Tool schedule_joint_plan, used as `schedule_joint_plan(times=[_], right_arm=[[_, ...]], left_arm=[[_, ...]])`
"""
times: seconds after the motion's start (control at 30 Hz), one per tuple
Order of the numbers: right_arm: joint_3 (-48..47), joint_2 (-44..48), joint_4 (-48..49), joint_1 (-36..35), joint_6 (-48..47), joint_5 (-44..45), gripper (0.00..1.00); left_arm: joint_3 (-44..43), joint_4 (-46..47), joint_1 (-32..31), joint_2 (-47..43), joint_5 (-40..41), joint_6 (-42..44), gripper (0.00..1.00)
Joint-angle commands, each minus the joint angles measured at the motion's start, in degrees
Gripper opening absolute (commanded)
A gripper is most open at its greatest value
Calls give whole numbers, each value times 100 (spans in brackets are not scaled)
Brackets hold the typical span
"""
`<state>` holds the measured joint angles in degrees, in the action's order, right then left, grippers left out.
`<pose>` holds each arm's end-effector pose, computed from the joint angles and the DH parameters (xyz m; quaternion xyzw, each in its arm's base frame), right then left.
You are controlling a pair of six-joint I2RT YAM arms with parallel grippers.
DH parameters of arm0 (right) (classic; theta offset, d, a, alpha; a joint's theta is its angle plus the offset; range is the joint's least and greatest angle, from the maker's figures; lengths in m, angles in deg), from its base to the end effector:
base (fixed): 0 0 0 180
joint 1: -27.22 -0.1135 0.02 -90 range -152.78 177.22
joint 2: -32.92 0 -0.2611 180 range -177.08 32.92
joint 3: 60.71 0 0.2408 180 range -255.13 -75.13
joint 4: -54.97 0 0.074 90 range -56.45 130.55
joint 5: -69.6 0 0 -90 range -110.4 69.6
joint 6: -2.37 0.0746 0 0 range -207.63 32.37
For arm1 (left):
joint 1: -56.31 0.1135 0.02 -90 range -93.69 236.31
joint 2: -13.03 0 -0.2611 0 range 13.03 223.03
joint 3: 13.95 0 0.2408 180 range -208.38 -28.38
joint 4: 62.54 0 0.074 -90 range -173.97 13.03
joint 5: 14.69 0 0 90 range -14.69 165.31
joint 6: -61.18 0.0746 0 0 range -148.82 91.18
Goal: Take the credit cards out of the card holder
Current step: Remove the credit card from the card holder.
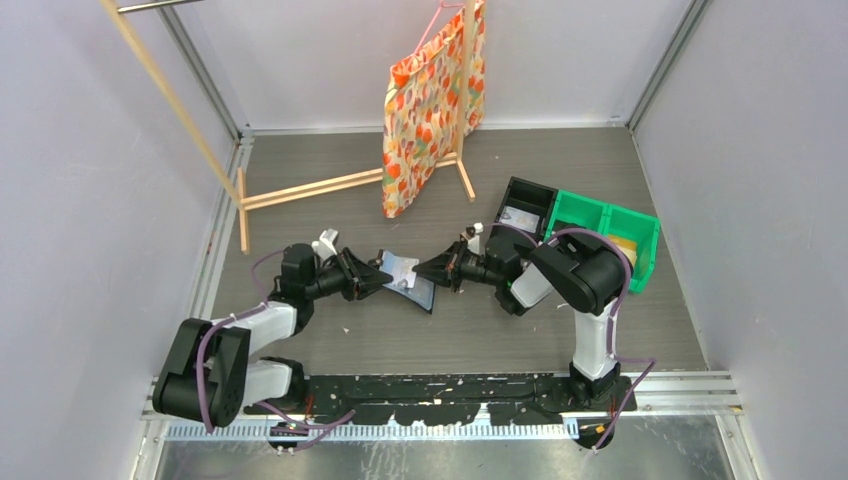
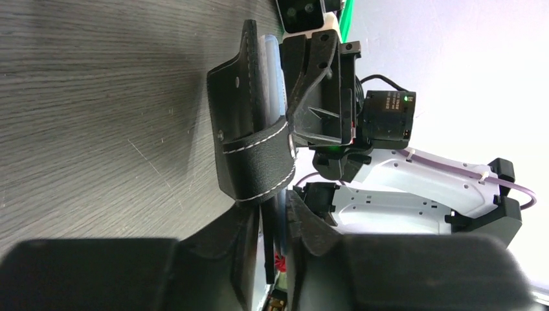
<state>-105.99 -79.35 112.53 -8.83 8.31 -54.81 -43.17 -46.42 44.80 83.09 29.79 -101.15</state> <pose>0.2556 0.2382 0.1113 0.1980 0.7269 0.6560 0.0451 0.2126 -0.0976 0.1487 -0.2131 0.7753 -0.5747 0.1524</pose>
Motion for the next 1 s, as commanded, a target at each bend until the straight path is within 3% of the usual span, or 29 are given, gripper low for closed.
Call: schedule_joint_plan(times=[0.0,0.1,0.97], right_arm=[[-192,-1,395,-82,-5,-143,1],[-210,-4,391,-99,-13,-145,1],[592,-142,810,180,-114,-12,1]], left_arm=[[-186,281,26,81,-185,122,17],[-187,253,26,87,-156,123,1],[-191,-277,52,-393,192,211,1]])
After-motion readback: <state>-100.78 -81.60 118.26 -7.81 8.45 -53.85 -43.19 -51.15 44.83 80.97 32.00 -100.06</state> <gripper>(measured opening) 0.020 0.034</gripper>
